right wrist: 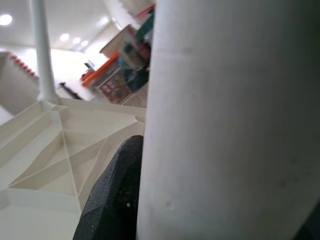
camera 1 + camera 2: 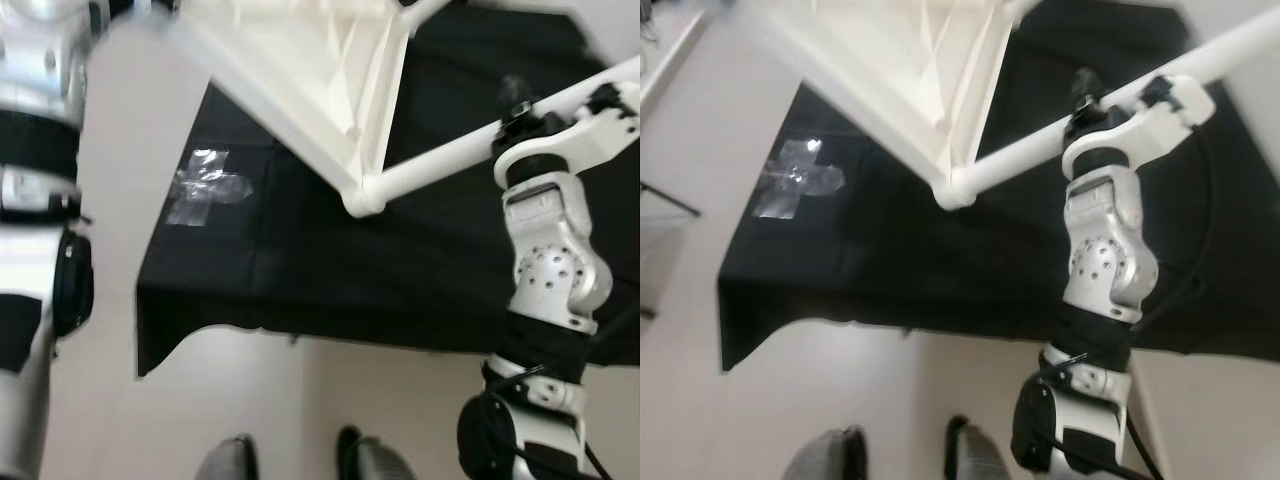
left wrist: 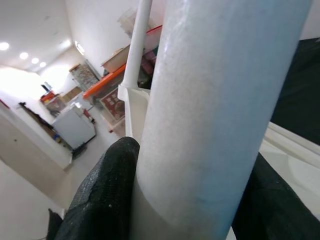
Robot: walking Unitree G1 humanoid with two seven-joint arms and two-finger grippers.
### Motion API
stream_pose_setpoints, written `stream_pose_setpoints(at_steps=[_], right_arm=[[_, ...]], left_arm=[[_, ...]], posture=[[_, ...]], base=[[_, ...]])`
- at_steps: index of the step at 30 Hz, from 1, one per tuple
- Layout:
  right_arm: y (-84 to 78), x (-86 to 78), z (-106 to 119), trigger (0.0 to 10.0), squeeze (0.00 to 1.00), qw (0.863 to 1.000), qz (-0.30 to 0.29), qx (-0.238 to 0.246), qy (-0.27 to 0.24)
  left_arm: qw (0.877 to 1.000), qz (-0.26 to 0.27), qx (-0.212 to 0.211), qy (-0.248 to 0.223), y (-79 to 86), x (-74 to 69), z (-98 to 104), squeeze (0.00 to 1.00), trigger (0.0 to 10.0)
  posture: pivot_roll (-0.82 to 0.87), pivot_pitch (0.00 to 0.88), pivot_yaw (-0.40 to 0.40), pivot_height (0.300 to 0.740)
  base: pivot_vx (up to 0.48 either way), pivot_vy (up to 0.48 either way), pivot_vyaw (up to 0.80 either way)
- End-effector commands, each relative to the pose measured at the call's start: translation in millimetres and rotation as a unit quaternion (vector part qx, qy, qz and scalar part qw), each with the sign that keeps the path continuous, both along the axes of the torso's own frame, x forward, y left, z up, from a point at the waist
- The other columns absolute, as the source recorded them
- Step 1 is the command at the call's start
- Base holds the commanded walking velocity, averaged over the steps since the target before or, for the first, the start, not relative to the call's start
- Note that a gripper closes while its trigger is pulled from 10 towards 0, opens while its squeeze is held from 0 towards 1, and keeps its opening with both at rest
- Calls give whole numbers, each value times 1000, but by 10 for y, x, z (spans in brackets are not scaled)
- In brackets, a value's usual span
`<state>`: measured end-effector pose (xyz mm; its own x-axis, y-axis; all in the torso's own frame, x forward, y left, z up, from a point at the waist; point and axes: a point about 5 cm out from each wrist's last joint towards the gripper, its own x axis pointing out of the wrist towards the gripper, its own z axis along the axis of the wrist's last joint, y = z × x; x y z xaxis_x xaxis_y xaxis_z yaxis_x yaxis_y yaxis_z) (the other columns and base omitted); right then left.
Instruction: Building children table
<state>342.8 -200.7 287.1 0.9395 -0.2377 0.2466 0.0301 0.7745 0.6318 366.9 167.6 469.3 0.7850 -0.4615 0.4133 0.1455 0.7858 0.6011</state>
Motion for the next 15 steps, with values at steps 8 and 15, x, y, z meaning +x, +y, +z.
stream_pose_setpoints(at_steps=[8, 15], right_arm=[[362, 315, -1339, 10000, 0, 950, 5, 59, 305], [180, 376, -1405, 10000, 0, 941, -72, 87, 319]], left_arm=[[959, -240, -60, -141, -676, -671, 1050, 1000, 10000], [959, -257, -46, -109, -865, -635, 1075, 1000, 10000]], posture=[[116, 260, 55, 740], [142, 273, 79, 740]], base=[[0, 0, 0], [0, 0, 0]])
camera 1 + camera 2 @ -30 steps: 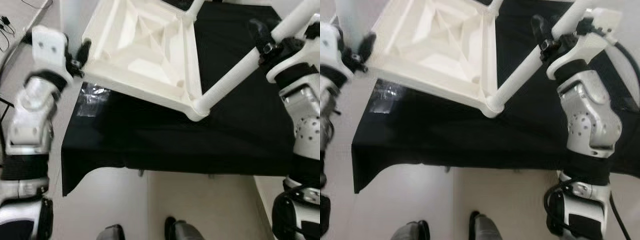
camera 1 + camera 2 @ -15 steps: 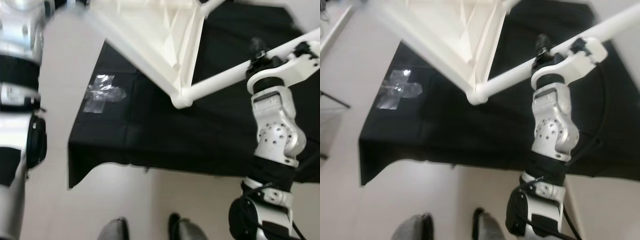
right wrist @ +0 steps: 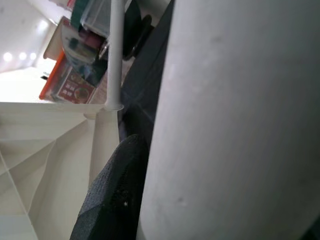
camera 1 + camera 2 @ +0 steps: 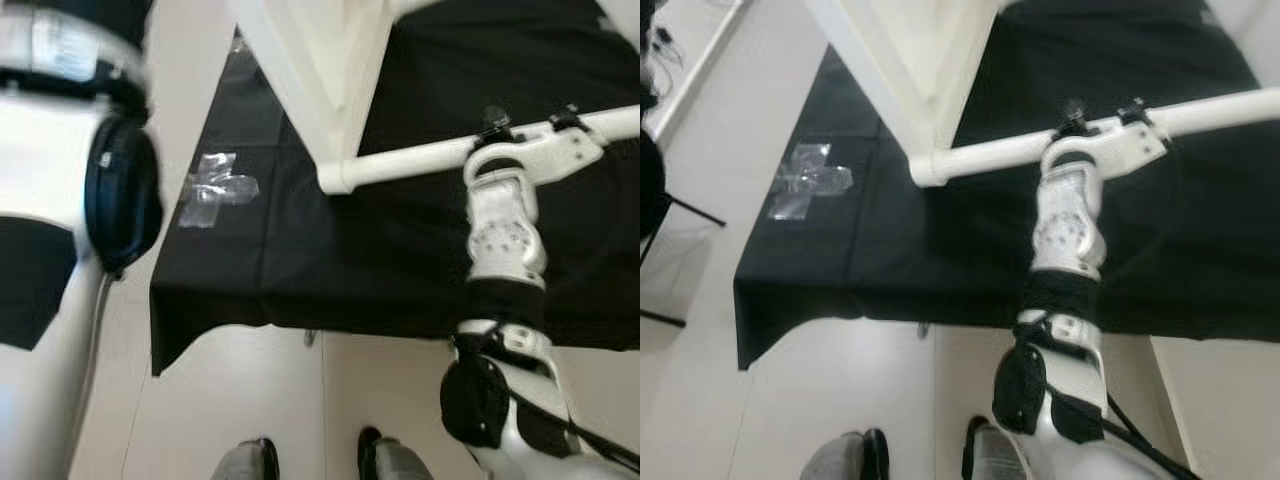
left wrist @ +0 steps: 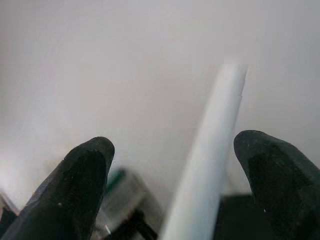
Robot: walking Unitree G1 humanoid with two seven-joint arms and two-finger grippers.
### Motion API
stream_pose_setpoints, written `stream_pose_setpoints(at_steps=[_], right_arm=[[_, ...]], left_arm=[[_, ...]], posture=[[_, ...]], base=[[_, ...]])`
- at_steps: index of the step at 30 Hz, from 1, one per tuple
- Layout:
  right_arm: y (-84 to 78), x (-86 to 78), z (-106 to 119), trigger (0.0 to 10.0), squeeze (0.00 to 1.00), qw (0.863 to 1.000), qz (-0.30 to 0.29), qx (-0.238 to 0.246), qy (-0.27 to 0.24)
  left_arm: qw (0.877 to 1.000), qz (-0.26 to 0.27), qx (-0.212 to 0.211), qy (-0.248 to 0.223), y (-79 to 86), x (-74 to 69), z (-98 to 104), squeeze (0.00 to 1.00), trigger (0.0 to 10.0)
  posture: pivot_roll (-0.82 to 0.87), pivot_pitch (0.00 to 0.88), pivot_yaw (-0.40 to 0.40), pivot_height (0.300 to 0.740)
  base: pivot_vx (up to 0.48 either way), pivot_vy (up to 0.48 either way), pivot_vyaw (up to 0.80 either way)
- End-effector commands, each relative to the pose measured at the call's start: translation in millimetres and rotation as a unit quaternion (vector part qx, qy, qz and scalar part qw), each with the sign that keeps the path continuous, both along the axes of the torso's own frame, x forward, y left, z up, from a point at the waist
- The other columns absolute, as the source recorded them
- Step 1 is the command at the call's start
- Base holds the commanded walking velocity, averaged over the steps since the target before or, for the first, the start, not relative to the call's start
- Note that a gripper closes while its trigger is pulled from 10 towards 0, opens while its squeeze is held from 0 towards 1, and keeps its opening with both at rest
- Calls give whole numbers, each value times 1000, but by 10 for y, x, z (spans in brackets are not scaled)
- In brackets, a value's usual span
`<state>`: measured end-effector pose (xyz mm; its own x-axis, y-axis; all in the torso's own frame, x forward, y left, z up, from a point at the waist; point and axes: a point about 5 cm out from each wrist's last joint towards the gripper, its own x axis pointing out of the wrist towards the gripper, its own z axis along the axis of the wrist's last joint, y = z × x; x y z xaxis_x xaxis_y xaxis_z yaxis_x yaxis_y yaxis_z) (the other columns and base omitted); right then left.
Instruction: Building children table
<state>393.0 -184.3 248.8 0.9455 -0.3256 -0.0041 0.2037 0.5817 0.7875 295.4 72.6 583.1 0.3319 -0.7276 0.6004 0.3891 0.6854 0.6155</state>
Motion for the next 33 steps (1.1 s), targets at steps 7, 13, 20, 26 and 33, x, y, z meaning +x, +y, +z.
stream_pose_setpoints(at_steps=[7, 13, 20, 26, 33], right_arm=[[-201, -163, -1178, 10000, 161, 958, -69, -60, 270], [-375, -222, -1251, 10000, 1000, 943, -121, -92, 295], [-499, -270, -1258, 10000, 1000, 928, -156, -149, 304], [-566, -225, -1024, 10000, 1000, 915, -189, -245, 260], [-605, -197, -887, 10000, 1000, 905, -210, -280, 240]], left_arm=[[999, -28, 10, 22, 71, 76, -74, 0, 10000], [997, -71, 26, 33, 148, 81, -125, 0, 10000], [983, -155, 77, 60, 274, 78, -433, 0, 10000], [983, -144, 68, 86, 444, 129, -648, 0, 10000], [984, -132, 52, 110, 618, 142, -885, 0, 10000]], posture=[[149, 273, 79, 740], [150, 269, 62, 740], [140, 269, 33, 740], [132, 272, 27, 740], [129, 277, 12, 740]], base=[[0, 0, 0], [0, 0, 0], [0, 0, 0], [0, 0, 0], [0, 0, 0]])
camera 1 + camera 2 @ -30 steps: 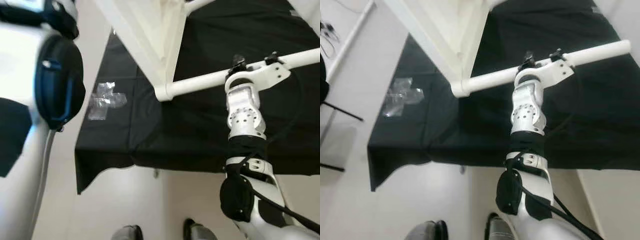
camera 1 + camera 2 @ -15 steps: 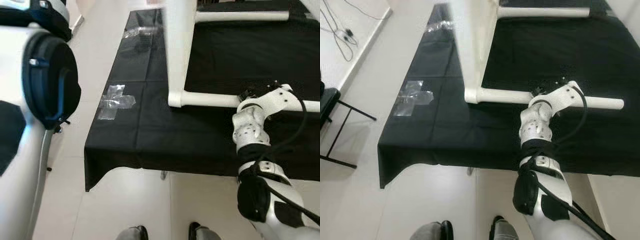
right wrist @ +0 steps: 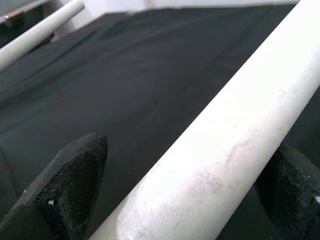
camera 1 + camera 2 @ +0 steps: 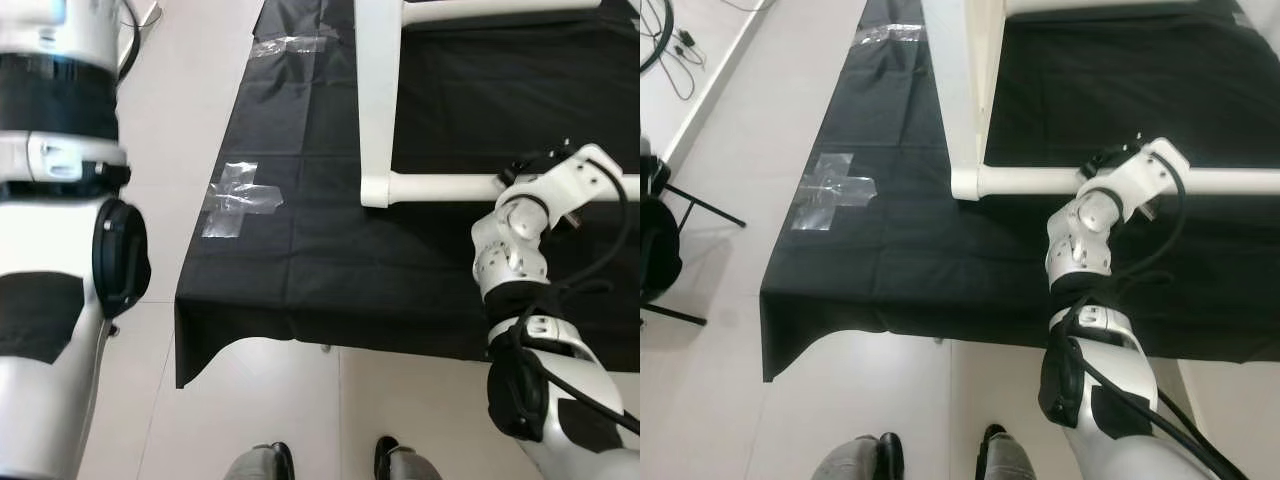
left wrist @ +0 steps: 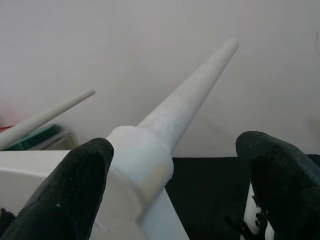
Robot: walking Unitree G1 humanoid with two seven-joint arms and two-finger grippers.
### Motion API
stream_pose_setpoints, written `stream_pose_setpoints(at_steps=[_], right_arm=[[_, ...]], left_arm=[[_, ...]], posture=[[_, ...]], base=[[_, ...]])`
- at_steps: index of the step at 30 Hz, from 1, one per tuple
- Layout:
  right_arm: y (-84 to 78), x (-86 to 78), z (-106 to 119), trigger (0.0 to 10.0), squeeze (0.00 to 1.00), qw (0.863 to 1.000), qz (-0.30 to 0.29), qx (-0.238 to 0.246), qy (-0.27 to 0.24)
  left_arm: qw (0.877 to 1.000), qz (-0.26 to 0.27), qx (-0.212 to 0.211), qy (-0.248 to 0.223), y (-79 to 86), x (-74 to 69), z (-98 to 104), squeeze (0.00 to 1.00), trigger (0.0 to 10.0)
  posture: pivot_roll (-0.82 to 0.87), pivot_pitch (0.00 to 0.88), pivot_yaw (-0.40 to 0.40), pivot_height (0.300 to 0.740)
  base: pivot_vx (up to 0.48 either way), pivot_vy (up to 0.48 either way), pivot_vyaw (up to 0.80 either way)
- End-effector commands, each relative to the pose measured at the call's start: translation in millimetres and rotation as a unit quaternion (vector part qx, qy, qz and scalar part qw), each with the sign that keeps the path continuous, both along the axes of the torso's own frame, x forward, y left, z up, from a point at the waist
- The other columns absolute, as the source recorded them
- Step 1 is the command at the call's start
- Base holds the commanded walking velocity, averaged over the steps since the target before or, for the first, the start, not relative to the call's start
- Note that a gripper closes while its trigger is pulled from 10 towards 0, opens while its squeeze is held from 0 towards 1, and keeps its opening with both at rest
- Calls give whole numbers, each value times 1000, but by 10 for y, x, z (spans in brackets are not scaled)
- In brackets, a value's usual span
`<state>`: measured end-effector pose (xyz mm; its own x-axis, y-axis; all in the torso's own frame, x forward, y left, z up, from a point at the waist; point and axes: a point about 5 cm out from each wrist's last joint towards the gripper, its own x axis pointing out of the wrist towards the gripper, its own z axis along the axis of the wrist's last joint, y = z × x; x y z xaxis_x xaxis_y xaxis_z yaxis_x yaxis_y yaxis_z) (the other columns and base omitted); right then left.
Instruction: Building children table
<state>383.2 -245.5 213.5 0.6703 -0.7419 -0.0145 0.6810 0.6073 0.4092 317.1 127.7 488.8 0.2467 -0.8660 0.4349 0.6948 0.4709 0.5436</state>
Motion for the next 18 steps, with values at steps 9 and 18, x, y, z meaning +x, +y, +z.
stream_pose_setpoints(at_steps=[9, 18], right_arm=[[-58, -113, -583, 10000, 1000, 989, 6, -48, 142], [-27, -135, -697, 10000, 1000, 987, 12, -20, 156]], left_arm=[[996, 42, -80, -16, 324, -202, -6, 0, 10000], [966, 157, -203, -20, 822, -186, 53, 0, 10000]], posture=[[120, 286, 1, 740], [118, 292, -4, 740]], base=[[0, 0, 0], [0, 0, 0]])
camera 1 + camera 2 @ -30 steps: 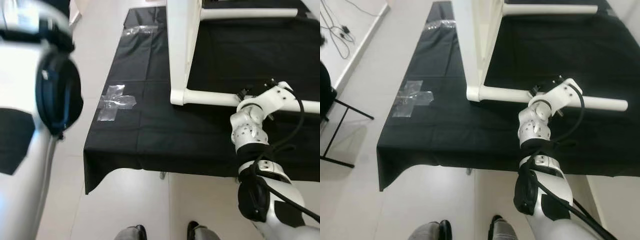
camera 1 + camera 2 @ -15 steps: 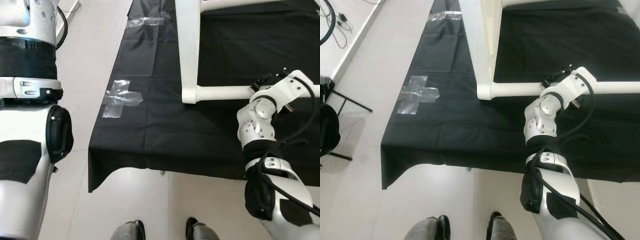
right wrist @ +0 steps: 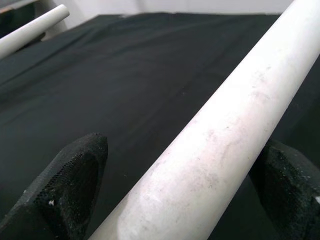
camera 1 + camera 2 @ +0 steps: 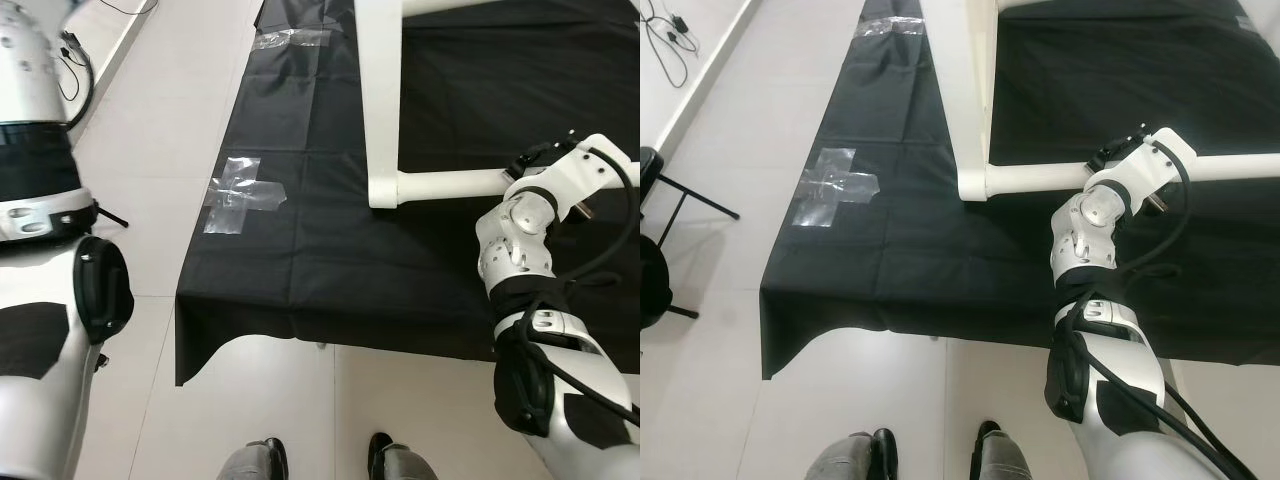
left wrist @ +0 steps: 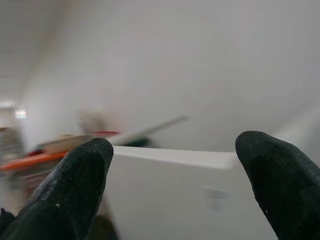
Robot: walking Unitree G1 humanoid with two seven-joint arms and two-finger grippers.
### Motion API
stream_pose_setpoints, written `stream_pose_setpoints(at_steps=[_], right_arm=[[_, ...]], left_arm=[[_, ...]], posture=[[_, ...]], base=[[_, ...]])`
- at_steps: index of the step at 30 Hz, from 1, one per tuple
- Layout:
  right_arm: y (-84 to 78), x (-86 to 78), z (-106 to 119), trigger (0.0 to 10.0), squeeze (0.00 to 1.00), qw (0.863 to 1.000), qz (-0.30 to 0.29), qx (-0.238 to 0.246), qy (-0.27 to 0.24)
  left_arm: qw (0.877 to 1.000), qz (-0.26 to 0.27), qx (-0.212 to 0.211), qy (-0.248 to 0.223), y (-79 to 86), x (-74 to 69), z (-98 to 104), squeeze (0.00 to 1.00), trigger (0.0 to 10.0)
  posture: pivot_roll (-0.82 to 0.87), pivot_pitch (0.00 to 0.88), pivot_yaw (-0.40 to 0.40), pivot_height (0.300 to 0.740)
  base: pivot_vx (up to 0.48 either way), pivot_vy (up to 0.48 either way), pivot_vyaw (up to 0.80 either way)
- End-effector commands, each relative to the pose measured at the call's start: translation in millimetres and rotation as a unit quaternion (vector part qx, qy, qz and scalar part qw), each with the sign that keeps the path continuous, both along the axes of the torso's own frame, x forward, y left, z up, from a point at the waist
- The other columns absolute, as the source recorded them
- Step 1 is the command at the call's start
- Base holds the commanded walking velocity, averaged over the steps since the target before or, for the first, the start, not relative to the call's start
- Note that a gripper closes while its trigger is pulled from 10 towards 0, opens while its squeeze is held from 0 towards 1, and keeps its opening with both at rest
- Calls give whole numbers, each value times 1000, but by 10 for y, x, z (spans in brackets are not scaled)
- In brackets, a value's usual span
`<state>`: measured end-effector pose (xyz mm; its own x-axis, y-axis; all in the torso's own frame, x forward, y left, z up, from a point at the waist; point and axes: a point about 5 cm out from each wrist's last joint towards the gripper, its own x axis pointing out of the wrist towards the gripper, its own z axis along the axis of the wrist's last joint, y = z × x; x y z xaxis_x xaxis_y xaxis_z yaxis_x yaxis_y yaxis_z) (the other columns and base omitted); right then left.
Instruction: Building children table
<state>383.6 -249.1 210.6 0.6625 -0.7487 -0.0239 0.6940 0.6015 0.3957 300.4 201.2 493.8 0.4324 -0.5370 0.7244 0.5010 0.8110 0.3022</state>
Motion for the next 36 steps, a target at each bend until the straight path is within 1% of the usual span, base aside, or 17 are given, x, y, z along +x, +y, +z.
stream_pose_setpoints(at_steps=[1, 2, 4, 8, 9, 10, 11, 13, 15, 16, 23, 26, 28, 30, 33, 35, 36], right_arm=[[13, -139, -674, 10000, 1000, 989, 18, -15, 148], [13, -139, -674, 10000, 1000, 989, 18, -15, 148], [23, -124, -652, 10000, 1000, 989, 22, -14, 144], [29, -115, -636, 10000, 1000, 990, 23, -13, 141], [44, -98, -605, 10000, 1000, 990, 27, -9, 136], [73, -66, -537, 10000, 1000, 992, 32, -3, 122], [73, -66, -537, 10000, 1000, 992, 32, -3, 122], [78, -53, -486, 10000, 1000, 993, 30, -2, 111], [72, -51, -463, 10000, 1000, 994, 27, -2, 106], [34, -56, -406, 10000, 1000, 995, 14, -8, 94], [-67, -86, -391, 10000, 1000, 996, -4, -3, 93], [-29, -74, -454, 10000, 1000, 995, 12, 61, 83], [-29, -74, -454, 10000, 1000, 995, 12, 61, 83], [47, -40, -500, 10000, 1000, 986, 43, 144, 65], [59, -22, -461, 10000, 1000, 981, 67, 178, 44], [20, -34, -395, 10000, 925, 981, 76, 178, 29], [-33, -78, -336, 10000, 627, 981, 79, 177, 15]], left_arm=[[997, 58, -48, 13, 251, 48, -55, 0, 10000], [997, 58, -48, 13, 251, 48, -55, 0, 10000], [986, 102, -113, 62, 473, 219, -234, 0, 10000], [981, 114, -127, 87, 517, 311, -327, 0, 10000], [978, 90, -132, 133, 470, 462, -459, 0, 10000], [975, 32, -103, 195, 238, 685, -650, 0, 10000], [975, 32, -103, 195, 238, 685, -650, 0, 10000], [972, -10, -72, 222, 45, 779, -725, 0, 10000], [972, -13, -60, 226, -21, 804, -729, 0, 10000], [973, -33, -28, 225, -180, 827, -708, 0, 10000], [975, -67, 11, 211, -419, 839, -576, 0, 10000], [976, -75, 26, 204, -473, 828, -522, 0, 10000], [976, -75, 26, 204, -473, 828, -522, 0, 10000], [975, -78, 34, 203, -496, 836, -504, 0, 10000], [975, -81, 42, 204, -517, 844, -500, 0, 10000], [974, -81, 47, 204, -528, 848, -504, 0, 10000], [974, -81, 50, 205, -535, 851, -513, 0, 10000]], posture=[[118, 292, -6, 740], [118, 292, -6, 740], [118, 293, -10, 740], [115, 294, -10, 740], [110, 295, -10, 740], [103, 299, -7, 740], [103, 299, -7, 740], [103, 300, -5, 740], [98, 305, 0, 740], [98, 306, 4, 740], [92, 318, 15, 740], [78, 322, 14, 740], [78, 322, 14, 740], [49, 329, 8, 740], [32, 336, 4, 740], [19, 342, 3, 740], [8, 346, 3, 740]], base=[[0, 0, 0], [0, 0, 0], [0, 0, 0], [0, 0, 0], [0, 0, 0], [0, 0, 0], [0, 0, 0], [0, 0, 0], [0, 0, 0], [0, 0, 0], [0, 0, 0], [0, 0, 0], [0, 0, 0], [0, 0, 0], [0, 0, 0], [0, 0, 0], [0, 0, 0]])
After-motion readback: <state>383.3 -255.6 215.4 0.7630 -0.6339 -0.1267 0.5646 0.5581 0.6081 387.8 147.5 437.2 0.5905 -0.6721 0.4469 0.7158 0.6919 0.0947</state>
